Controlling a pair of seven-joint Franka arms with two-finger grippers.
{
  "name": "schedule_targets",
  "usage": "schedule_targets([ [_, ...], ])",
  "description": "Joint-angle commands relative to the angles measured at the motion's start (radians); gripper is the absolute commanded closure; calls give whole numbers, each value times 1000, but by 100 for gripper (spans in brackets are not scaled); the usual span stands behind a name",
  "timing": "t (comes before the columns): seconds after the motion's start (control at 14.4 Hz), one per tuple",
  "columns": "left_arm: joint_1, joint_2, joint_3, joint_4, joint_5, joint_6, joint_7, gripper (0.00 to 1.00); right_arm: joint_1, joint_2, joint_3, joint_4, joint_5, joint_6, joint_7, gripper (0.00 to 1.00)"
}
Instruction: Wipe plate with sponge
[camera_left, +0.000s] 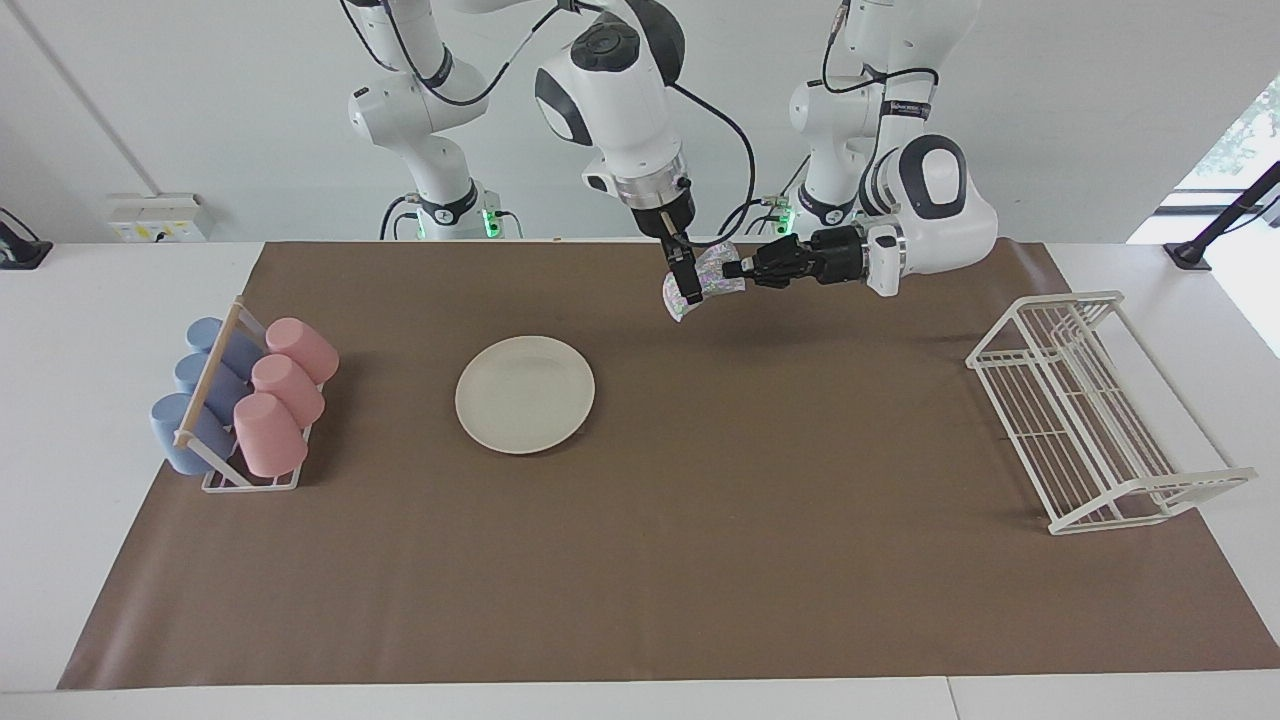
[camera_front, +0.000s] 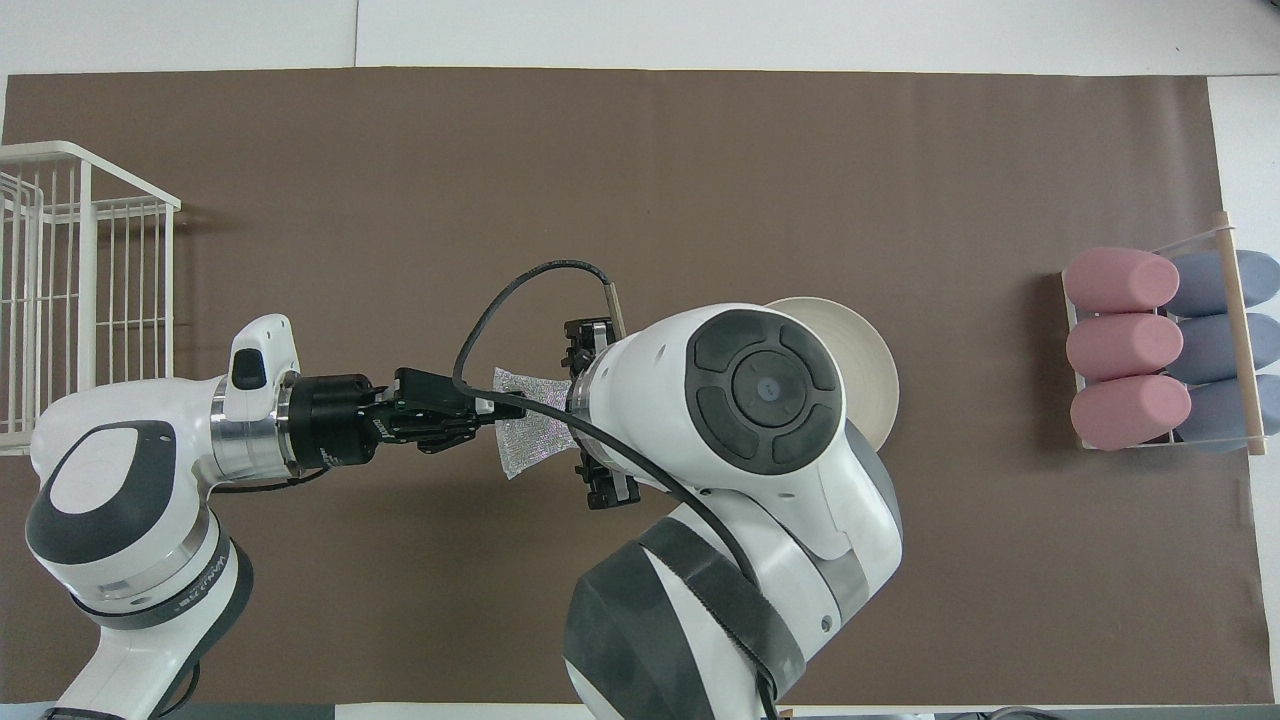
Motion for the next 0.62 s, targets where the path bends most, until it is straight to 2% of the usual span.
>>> schedule_targets([
  [0.0,-17,-37,11,-37,-27,7,16,100,-4,-12,7,-32,5,33,-3,14],
  [0.14,-15,-37,13,-39,-25,5,16,100,16,-15,7,-49,5,55,-1,15],
  [0.21,-15,-38,13,-41,-27,5,16,100,16,-16,7,-49,5,55,0,20],
  [0.28,-15,-38,13,-42,-27,8,16,100,14,-16,7,-49,5,53,-1,48],
  [0.35,-17,-40,13,-42,-27,8,16,100,14,-16,7,-48,5,53,-3,66],
  [0.55,-17,-40,13,-42,-27,8,16,100,11,-16,5,-46,2,55,-15,87],
])
